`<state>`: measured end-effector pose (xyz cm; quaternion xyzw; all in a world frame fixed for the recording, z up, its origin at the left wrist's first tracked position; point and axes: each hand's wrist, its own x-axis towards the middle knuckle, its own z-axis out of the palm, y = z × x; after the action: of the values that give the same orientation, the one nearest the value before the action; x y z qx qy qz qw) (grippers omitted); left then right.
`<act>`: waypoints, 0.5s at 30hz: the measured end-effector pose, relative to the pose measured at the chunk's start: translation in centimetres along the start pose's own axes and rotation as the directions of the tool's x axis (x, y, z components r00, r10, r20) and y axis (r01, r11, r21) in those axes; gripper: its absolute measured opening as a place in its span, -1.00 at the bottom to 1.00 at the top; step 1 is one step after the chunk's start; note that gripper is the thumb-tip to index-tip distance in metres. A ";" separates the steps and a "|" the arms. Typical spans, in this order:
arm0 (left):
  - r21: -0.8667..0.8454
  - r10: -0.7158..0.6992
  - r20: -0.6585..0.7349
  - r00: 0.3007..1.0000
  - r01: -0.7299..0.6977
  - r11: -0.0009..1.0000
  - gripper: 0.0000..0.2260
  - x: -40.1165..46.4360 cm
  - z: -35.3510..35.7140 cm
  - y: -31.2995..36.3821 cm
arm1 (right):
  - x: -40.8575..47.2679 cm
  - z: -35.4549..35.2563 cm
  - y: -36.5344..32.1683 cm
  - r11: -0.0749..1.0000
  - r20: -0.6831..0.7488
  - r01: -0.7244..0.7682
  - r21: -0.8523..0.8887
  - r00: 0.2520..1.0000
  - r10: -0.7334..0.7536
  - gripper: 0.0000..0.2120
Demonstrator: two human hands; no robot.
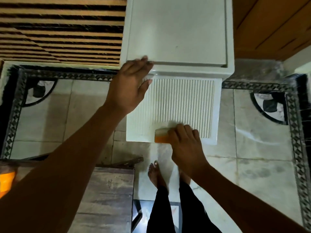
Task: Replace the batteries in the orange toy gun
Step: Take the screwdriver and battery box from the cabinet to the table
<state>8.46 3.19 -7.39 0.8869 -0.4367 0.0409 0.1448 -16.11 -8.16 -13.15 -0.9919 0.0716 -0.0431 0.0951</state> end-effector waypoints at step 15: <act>-0.084 -0.107 -0.061 0.992 0.102 0.991 -0.60 -0.7 0.5 1.3 | 13.5 -2.6 3.0 0.947 -0.335 -0.299 -0.118 0.910 0.245 -0.66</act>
<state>6.99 2.80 -7.69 0.9002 -0.3858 0.0446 0.1968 -3.48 -13.61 -10.19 -0.9568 0.2272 -0.1813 0.0041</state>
